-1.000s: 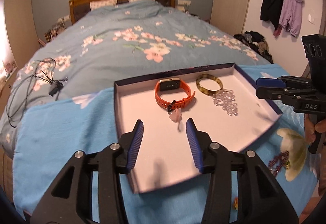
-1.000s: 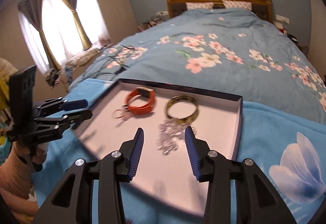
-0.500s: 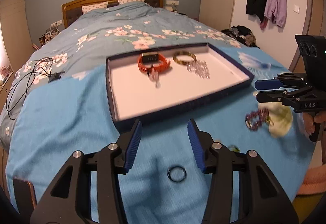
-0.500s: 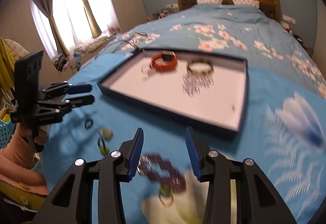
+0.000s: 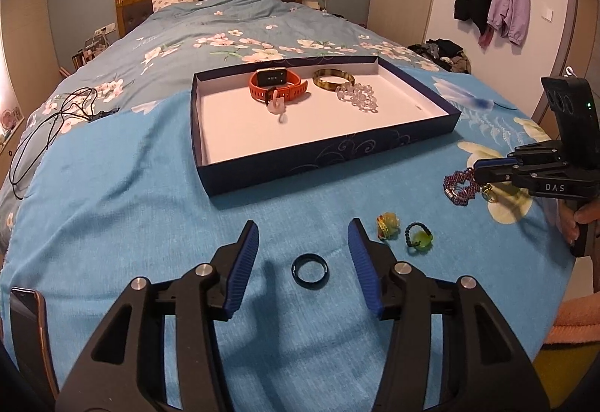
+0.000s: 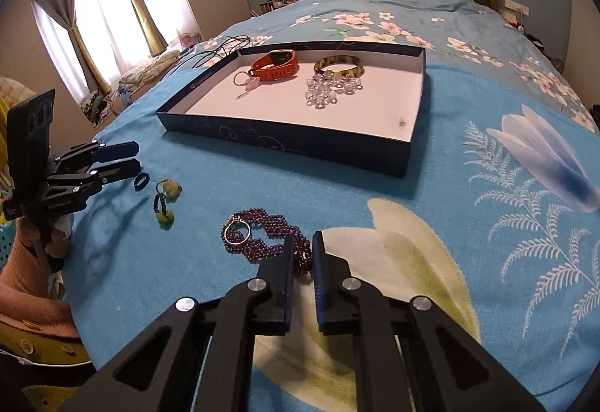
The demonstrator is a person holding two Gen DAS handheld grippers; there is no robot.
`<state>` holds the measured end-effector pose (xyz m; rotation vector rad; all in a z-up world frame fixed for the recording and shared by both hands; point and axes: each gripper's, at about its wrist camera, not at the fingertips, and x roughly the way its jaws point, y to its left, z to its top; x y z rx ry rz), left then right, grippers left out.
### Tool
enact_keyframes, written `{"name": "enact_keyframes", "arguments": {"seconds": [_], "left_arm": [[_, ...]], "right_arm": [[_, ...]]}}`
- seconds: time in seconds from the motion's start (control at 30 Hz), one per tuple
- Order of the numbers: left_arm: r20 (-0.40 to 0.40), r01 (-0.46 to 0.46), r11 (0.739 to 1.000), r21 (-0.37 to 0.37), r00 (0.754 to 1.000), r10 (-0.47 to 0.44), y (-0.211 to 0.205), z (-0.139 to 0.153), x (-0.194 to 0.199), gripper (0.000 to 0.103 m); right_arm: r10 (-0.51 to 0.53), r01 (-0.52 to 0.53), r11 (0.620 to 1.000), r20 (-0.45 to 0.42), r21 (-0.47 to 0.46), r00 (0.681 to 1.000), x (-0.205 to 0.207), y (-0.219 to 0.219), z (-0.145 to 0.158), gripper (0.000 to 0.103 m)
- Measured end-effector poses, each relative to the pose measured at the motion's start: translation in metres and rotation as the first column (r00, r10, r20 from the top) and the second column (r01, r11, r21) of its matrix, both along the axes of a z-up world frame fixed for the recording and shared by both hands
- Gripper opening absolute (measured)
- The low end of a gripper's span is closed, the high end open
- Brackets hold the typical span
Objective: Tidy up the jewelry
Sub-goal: 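Grasp the purple beaded bracelet with the right tool while the left tool approaches the black ring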
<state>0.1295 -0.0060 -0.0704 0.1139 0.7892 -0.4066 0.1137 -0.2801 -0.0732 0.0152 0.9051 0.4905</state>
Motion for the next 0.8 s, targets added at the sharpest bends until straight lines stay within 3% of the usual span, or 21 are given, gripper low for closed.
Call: {"name": "enact_keyframes", "arguments": {"seconds": [0.4,0.8], "left_arm": [[0.001,0.009,1.0,-0.008,1.0,-0.009,0.001,0.001,-0.006,0.049],[-0.02,0.02,1.0,0.013,1.0,-0.02,0.004,-0.005,-0.009,0.049]], "right_arm": [[0.047,-0.053,0.997,0.103,0.056,0.994,-0.014,0.014,0.036,0.005],[0.077,-0.092,0.989,0.129,0.117,0.989,-0.018,0.025,0.051,0.005]]}}
